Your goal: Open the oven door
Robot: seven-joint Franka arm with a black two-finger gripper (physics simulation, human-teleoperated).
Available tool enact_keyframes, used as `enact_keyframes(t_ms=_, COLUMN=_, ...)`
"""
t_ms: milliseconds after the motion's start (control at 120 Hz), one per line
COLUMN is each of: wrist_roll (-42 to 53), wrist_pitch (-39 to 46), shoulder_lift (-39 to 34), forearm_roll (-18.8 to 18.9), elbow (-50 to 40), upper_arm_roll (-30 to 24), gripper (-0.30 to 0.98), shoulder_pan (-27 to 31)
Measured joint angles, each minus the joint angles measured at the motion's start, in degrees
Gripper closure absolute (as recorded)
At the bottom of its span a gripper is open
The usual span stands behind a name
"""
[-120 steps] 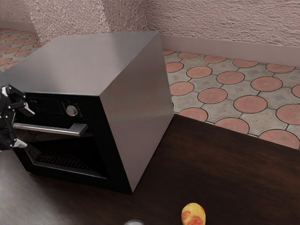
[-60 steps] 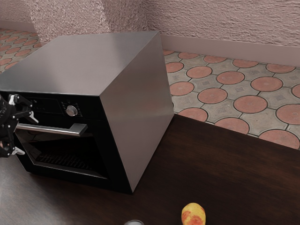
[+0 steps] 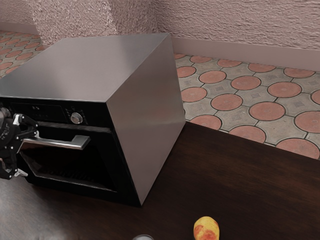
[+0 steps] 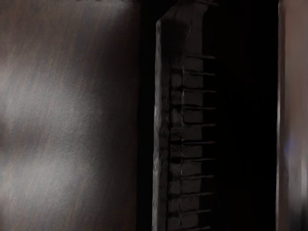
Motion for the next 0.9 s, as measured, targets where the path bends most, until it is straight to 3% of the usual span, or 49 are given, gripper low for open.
enact_keyframes(t_ms=267, wrist_roll=1.3, wrist_pitch=0.4, shoulder_lift=-20.8, forearm_roll=1.1, elbow=-15.0, upper_arm_roll=1.6, gripper=0.00, shoulder_pan=12.9)
enact_keyframes(t_ms=367, wrist_roll=2.0, wrist_pitch=-2.4, shoulder_lift=-29.9, forearm_roll=0.3, elbow=-16.0, upper_arm_roll=2.1, gripper=0.01, shoulder_pan=23.2)
enact_keyframes(t_ms=433, wrist_roll=2.4, wrist_pitch=-4.8, shoulder_lift=-30.2, forearm_roll=-1.0, elbow=-13.0, upper_arm_roll=1.2, gripper=0.01, shoulder_pan=23.6)
enact_keyframes(t_ms=483, wrist_roll=1.1, wrist_pitch=-8.1, shoulder_lift=-24.1, forearm_roll=-4.0, elbow=-3.3, upper_arm_roll=-3.6, gripper=0.01, shoulder_pan=17.7)
enact_keyframes(t_ms=550, wrist_roll=-3.0, wrist_pitch=-14.6, shoulder_lift=-8.8, forearm_roll=-7.3, elbow=17.4, upper_arm_roll=-11.8, gripper=0.01, shoulder_pan=6.5)
enact_keyframes(t_ms=650, wrist_roll=-10.2, wrist_pitch=-21.7, shoulder_lift=15.1, forearm_roll=-11.7, elbow=41.2, upper_arm_roll=-15.2, gripper=0.00, shoulder_pan=-7.3)
enact_keyframes(t_ms=733, wrist_roll=-14.8, wrist_pitch=-24.8, shoulder_lift=27.0, forearm_roll=-13.7, elbow=46.8, upper_arm_roll=-15.6, gripper=0.00, shoulder_pan=-10.5)
enact_keyframes(t_ms=900, wrist_roll=-22.2, wrist_pitch=-27.2, shoulder_lift=33.9, forearm_roll=-14.9, elbow=47.9, upper_arm_roll=-16.1, gripper=0.00, shoulder_pan=-14.1)
